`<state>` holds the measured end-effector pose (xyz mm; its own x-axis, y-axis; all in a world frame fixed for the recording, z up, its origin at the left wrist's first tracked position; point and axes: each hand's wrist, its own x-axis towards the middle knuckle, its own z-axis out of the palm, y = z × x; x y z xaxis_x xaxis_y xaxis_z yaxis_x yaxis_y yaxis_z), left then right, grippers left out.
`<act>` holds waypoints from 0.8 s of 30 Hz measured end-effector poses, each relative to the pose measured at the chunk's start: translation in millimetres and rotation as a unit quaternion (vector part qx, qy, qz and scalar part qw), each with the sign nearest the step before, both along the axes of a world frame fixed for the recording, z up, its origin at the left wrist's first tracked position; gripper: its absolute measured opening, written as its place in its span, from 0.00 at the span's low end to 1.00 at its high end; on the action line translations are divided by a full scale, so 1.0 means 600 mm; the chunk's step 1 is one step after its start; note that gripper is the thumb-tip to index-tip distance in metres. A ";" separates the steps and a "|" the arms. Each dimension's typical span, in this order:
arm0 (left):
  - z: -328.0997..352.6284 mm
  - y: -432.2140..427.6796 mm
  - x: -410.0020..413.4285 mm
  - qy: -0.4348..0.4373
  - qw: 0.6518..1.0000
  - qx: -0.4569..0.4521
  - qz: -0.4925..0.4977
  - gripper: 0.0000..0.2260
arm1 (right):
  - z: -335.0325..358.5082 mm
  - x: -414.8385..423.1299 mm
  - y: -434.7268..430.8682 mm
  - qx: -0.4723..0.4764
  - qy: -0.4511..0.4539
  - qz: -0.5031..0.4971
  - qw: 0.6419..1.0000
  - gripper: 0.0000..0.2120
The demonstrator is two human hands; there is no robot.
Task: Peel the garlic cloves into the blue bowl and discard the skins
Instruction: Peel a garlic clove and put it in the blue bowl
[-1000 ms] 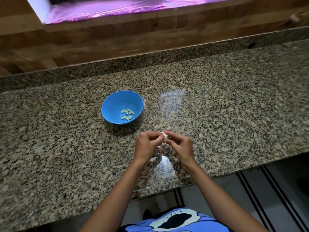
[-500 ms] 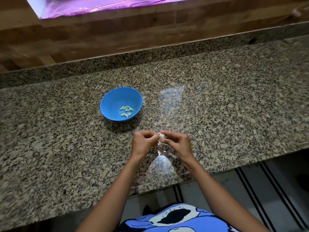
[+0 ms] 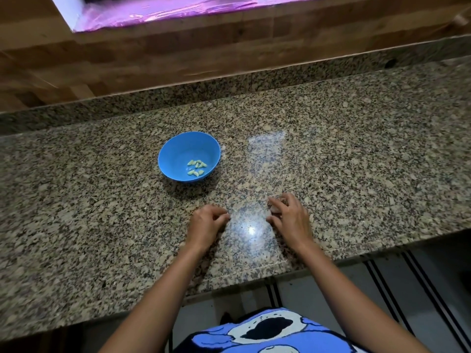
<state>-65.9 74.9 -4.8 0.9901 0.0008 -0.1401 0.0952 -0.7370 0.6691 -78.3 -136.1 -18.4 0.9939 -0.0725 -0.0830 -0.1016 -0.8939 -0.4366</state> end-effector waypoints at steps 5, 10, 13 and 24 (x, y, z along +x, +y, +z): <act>0.009 0.001 0.001 0.012 1.000 0.009 0.017 0.05 | 0.006 -0.041 0.048 0.096 -0.081 0.070 0.990 0.25; 0.016 -0.014 0.002 0.051 0.998 0.025 -0.017 0.03 | -0.013 -0.040 0.064 0.045 0.081 0.186 0.978 0.40; 0.015 -0.021 0.009 0.143 0.986 -0.081 -0.024 0.03 | -0.027 -0.034 0.057 0.000 0.108 0.200 0.974 0.47; 0.033 -0.013 0.053 0.303 0.942 -0.128 -0.071 0.03 | -0.034 -0.034 0.055 0.025 0.101 0.196 0.975 0.44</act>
